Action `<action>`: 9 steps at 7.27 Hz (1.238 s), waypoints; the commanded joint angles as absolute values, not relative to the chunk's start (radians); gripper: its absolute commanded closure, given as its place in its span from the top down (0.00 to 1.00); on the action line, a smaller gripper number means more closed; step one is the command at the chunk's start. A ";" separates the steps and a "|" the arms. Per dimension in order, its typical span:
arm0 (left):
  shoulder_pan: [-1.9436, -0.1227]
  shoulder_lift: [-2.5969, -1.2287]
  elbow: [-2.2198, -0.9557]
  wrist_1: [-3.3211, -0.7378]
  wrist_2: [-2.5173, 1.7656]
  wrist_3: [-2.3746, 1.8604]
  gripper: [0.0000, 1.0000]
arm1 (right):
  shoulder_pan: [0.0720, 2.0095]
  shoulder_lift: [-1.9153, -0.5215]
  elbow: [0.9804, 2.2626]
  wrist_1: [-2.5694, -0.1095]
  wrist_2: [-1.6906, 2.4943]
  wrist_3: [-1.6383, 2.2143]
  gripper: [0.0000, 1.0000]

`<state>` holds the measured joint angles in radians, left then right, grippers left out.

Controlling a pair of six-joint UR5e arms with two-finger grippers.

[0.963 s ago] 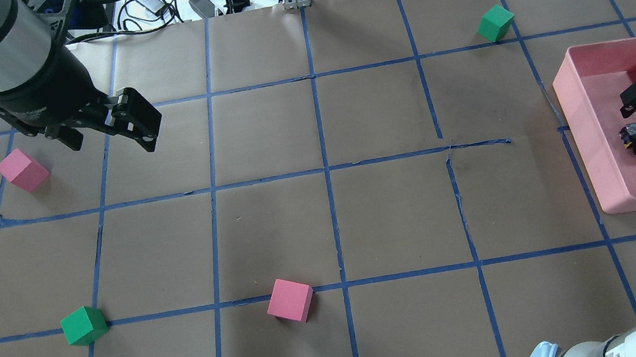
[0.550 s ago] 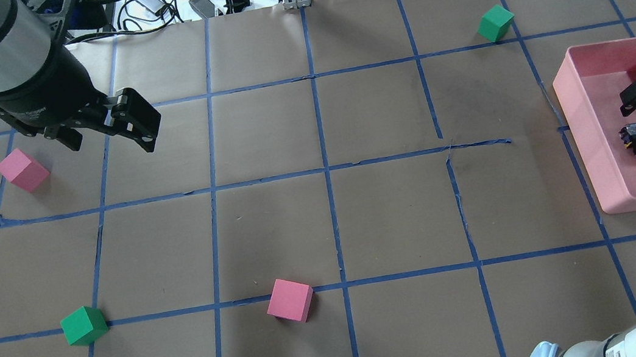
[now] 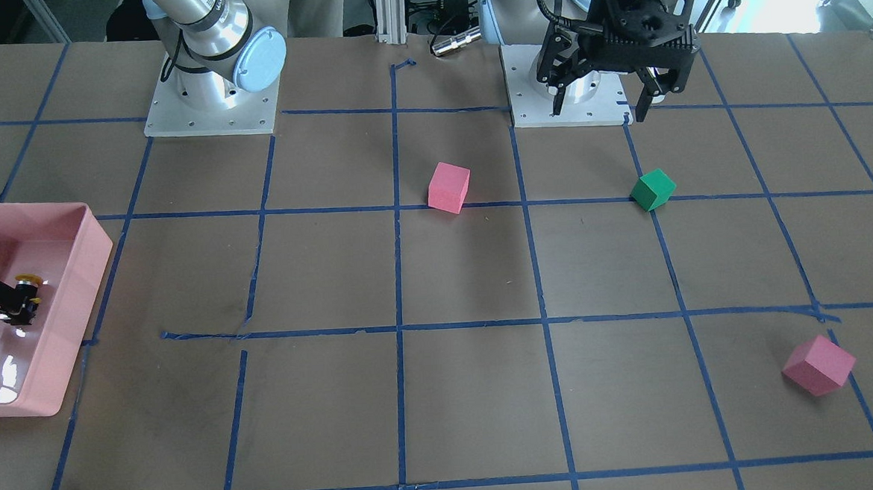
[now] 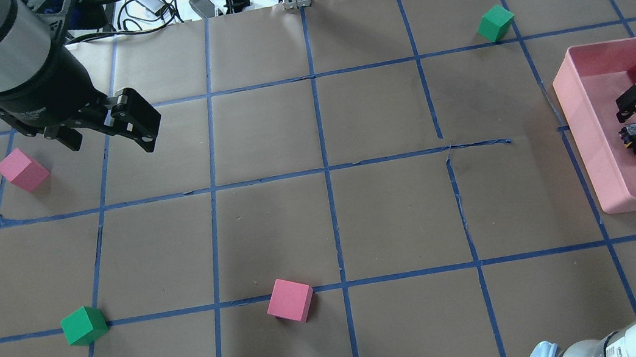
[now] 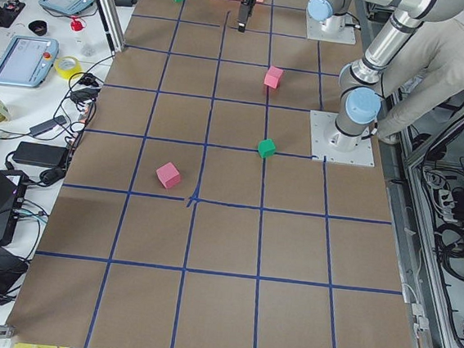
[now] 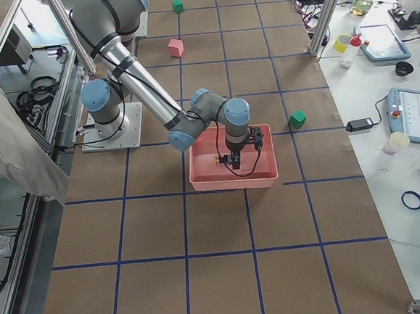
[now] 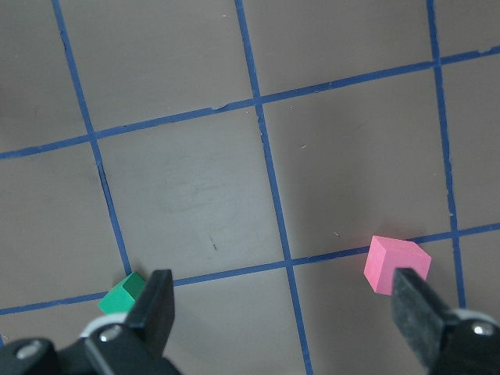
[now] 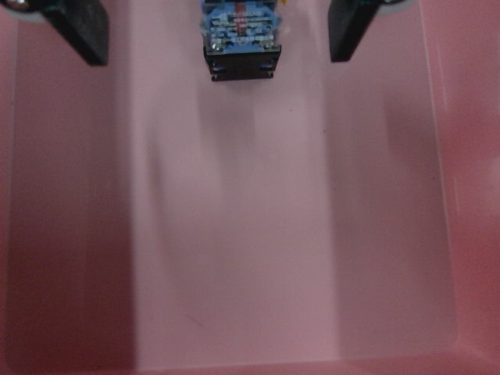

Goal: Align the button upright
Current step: 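Lower the right gripper into the box and close on the button switch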

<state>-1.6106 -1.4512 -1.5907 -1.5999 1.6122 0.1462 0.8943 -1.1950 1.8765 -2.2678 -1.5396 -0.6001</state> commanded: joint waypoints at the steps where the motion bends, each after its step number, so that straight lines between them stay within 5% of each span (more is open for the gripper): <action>1: -1.611 -1.451 -1.591 -1.600 1.612 0.147 1.00 | 0.894 -1.186 1.870 -2.273 -1.539 -0.601 1.00; 9: -1.611 -1.451 -1.591 -1.598 1.612 0.146 1.00 | 0.894 -1.181 1.902 -2.264 -1.592 -0.623 1.00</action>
